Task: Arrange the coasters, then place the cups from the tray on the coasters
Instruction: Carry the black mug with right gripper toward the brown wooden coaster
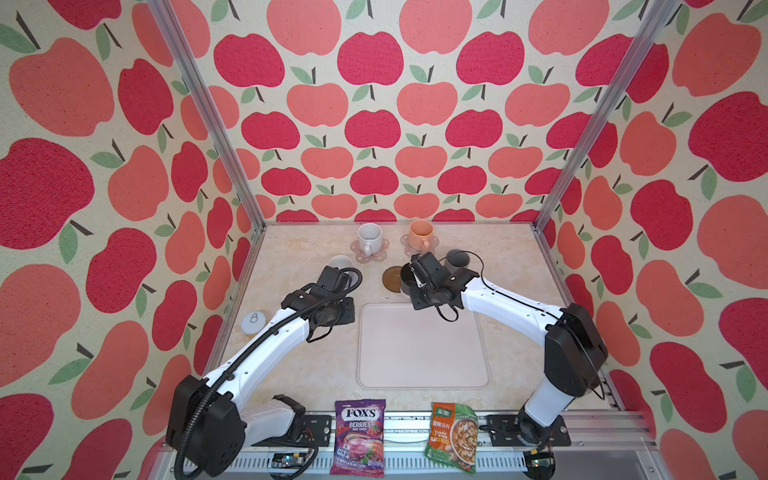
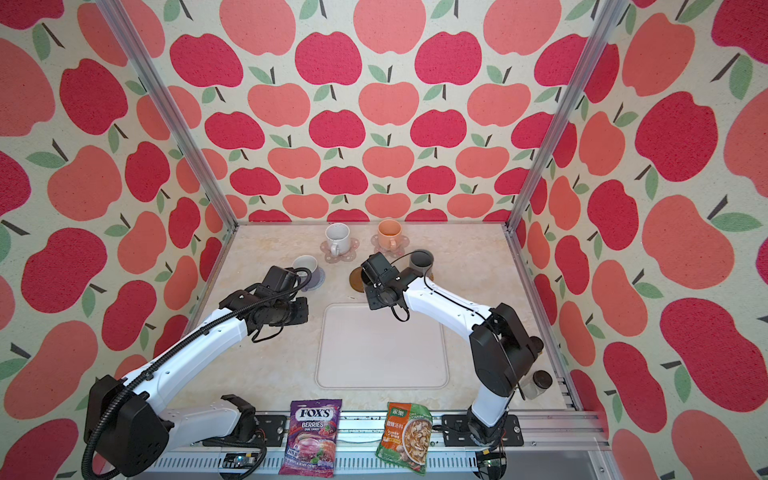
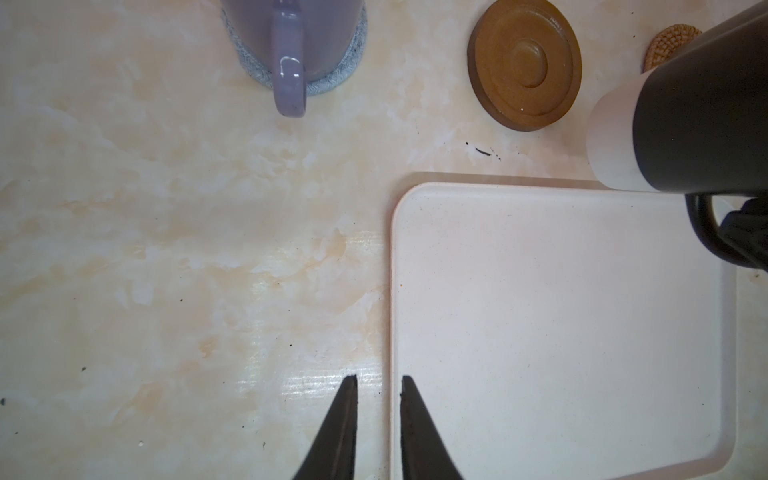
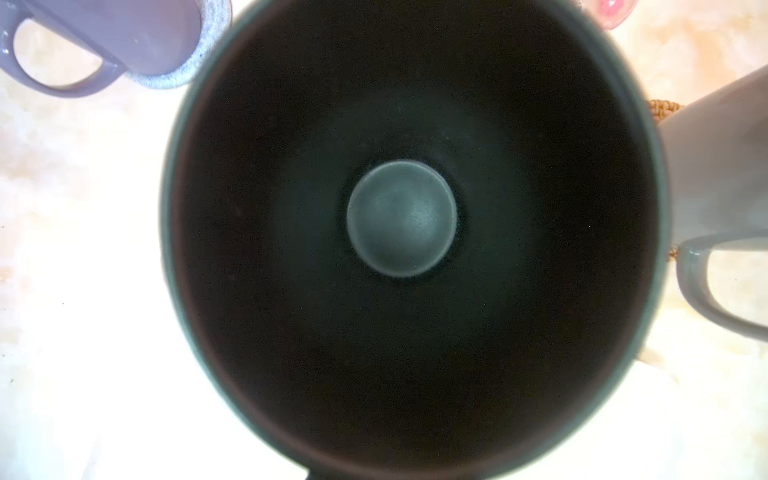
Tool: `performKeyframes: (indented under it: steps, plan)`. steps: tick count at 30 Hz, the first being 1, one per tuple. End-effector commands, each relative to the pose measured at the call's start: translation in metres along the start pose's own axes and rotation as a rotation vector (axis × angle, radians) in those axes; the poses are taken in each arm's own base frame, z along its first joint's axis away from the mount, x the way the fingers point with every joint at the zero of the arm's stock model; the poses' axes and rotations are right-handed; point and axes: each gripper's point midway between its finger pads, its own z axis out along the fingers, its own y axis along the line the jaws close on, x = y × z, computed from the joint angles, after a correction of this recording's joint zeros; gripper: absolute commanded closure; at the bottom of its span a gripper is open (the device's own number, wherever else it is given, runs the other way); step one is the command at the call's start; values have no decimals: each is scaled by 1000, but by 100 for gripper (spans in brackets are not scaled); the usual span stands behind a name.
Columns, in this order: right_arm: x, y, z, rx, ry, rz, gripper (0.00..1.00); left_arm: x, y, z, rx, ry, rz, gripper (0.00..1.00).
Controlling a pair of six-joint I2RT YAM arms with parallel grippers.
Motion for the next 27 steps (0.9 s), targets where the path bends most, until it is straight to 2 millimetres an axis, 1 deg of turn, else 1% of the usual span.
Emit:
performKeyframes:
  steps: [1, 6, 12, 18, 27]
  plan:
    - [-43, 8, -8, -45, -115, 17, 100, 3, 2, 7, -5, 19, -13, 78]
    - [-53, 7, 2, -36, -103, 13, 100, 3, 2, 17, -21, 44, 6, 78]
    - [-62, 11, 12, -27, -94, 6, 100, -2, 1, 27, -31, 61, 22, 79]
    - [-75, 16, 23, -25, -84, 4, 100, -8, -1, 32, -27, 65, 36, 79]
    - [-81, 16, 39, 2, -58, 10, 100, -8, 5, 39, -13, 79, 16, 79]
